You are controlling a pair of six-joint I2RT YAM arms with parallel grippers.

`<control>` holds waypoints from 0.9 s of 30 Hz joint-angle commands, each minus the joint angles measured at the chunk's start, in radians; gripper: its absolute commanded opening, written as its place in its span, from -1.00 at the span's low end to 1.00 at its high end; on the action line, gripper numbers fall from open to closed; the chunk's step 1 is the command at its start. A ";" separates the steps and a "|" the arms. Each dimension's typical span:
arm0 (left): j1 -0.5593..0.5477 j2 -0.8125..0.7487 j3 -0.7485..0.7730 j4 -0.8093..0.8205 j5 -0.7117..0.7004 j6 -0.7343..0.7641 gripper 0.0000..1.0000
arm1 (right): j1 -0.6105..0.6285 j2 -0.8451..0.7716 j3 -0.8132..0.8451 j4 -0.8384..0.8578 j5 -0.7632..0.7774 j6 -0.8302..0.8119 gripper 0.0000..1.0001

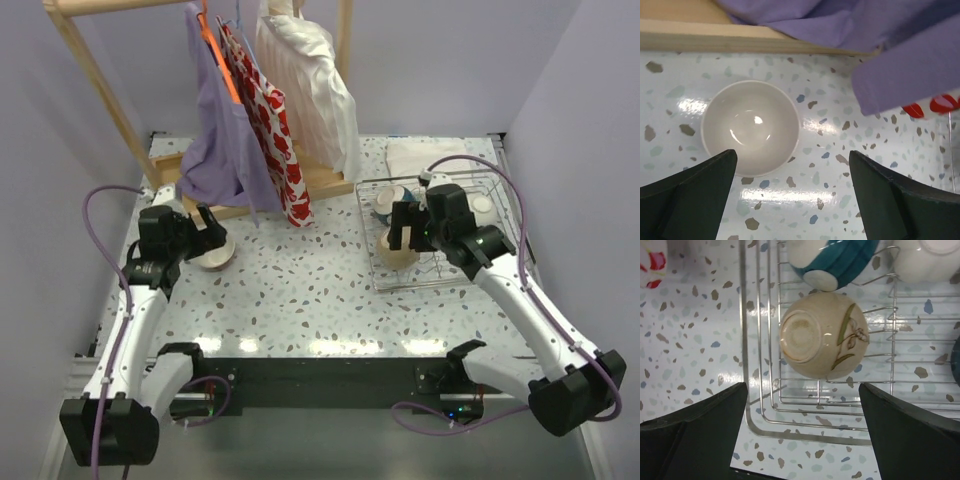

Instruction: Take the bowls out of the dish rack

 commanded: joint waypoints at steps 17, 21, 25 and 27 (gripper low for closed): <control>-0.201 -0.312 -0.184 0.219 0.088 0.172 1.00 | -0.364 0.108 -0.182 0.256 -0.425 0.267 0.97; -0.205 -0.313 -0.186 0.221 0.080 0.172 1.00 | -0.366 0.104 -0.219 0.274 -0.379 0.293 0.97; -0.208 -0.312 -0.186 0.222 0.077 0.172 1.00 | -0.368 0.104 -0.283 0.337 -0.363 0.343 0.97; -0.208 -0.310 -0.189 0.225 0.075 0.174 1.00 | -0.366 0.099 -0.317 0.386 -0.375 0.365 0.97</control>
